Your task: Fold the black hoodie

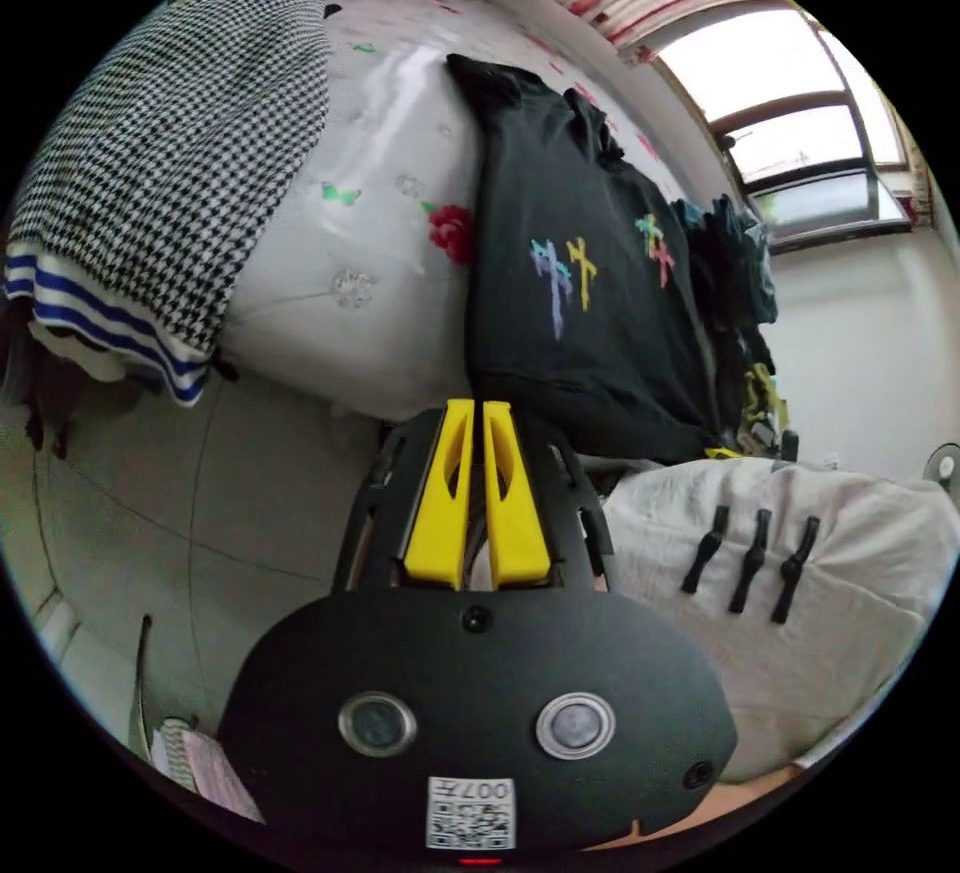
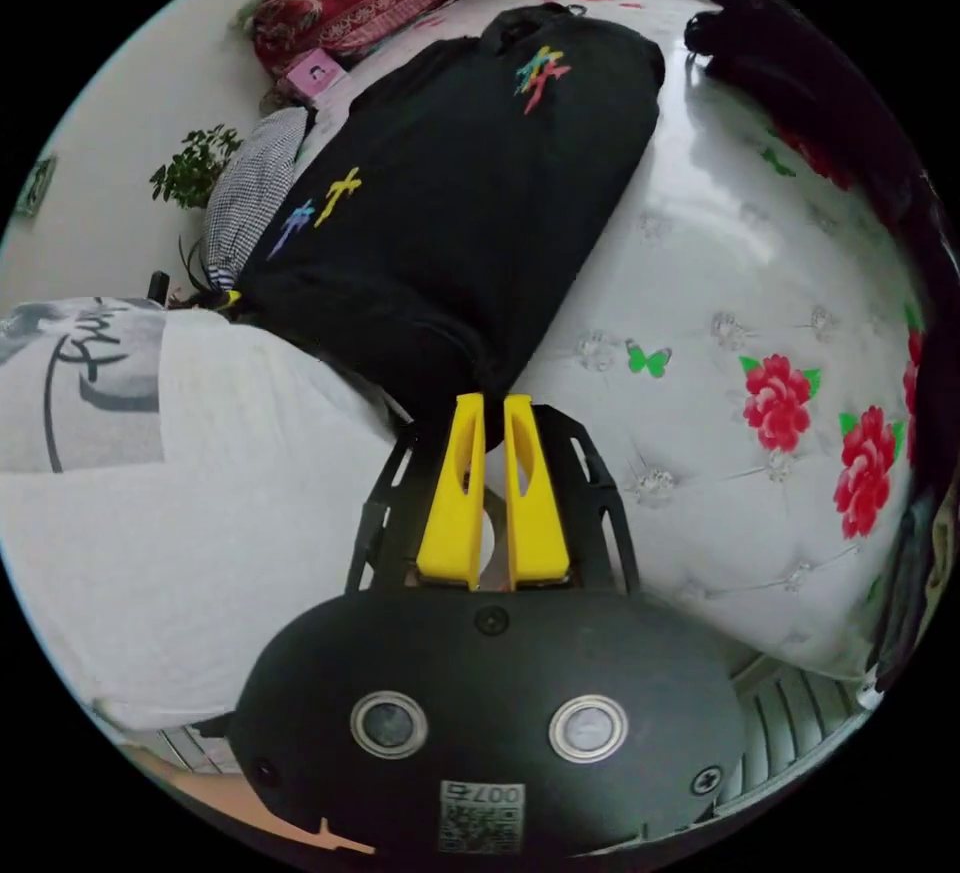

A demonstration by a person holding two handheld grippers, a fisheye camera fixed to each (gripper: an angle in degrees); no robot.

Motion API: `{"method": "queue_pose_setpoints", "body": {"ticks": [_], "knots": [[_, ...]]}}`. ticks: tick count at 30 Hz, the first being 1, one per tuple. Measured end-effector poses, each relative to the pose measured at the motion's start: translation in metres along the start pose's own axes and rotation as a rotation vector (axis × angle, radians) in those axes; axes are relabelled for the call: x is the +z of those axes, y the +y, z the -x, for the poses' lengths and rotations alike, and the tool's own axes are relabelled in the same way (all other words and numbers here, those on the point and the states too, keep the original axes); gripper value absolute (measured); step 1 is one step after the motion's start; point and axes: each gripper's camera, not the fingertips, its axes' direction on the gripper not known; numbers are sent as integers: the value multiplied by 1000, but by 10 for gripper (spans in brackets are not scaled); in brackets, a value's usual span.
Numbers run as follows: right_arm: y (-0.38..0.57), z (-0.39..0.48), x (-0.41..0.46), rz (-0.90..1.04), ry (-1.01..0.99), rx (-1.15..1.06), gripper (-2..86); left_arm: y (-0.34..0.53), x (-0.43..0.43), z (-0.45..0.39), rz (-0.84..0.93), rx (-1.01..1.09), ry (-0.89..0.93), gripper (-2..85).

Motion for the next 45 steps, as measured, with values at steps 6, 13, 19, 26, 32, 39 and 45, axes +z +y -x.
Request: {"method": "queue_pose_setpoints", "body": {"ticks": [6, 13, 19, 26, 32, 39, 45], "knots": [[2, -36, 44, 66, -139, 204, 56, 16, 12, 4, 18, -122, -33, -6], [-55, -105, -42, -368, -126, 330, 80, -13, -47, -14, -149, -112, -116, -9], [-171, -148, -55, -482, -115, 367, 103, -73, -23, -47, -151, -54, -10, -10], [-299, -174, -25, -433, -55, 392, 110, -124, 17, -89, -14, 40, 24, -10], [-369, -157, 21, -299, -87, 294, 72, -145, 34, -95, 51, 34, 69, -10], [-357, 68, 55, -266, 66, -433, 59, -157, 40, -89, 35, -22, 133, -10], [-341, 115, 121, -29, -49, -597, 72, -165, 28, -98, 2, 12, 154, -10]]}}
